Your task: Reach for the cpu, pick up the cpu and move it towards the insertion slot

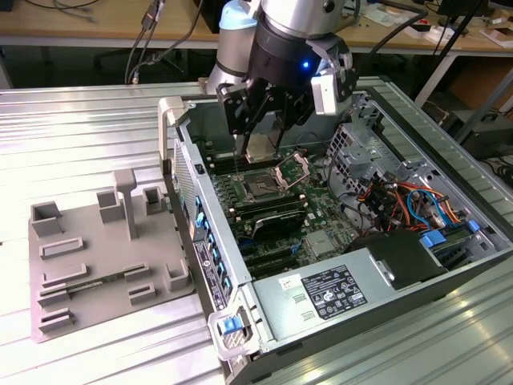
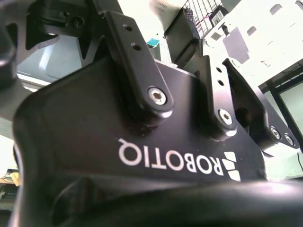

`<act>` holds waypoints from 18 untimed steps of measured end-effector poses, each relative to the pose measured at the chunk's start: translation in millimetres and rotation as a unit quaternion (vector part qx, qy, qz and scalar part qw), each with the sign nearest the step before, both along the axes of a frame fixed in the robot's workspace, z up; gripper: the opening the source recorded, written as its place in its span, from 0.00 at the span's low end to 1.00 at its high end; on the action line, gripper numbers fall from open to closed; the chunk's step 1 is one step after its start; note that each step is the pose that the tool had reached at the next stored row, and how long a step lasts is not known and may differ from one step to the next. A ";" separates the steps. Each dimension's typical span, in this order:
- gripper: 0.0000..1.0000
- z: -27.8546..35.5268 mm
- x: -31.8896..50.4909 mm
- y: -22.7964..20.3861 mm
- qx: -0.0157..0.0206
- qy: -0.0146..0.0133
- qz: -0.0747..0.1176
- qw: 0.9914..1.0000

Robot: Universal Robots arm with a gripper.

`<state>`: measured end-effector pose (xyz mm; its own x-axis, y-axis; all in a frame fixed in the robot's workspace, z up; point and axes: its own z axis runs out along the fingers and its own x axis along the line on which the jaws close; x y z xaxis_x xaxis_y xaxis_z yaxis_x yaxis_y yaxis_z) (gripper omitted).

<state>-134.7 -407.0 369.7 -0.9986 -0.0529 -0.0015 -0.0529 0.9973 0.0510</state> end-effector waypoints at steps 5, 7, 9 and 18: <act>0.55 -1.9 2.7 0.0 0.000 0.000 0.000 1.000; 0.55 -2.6 4.1 0.0 0.000 0.000 0.000 1.000; 0.55 -3.1 5.5 0.0 0.000 0.000 0.000 1.000; 0.55 -4.9 12.0 0.0 0.000 0.000 0.000 1.000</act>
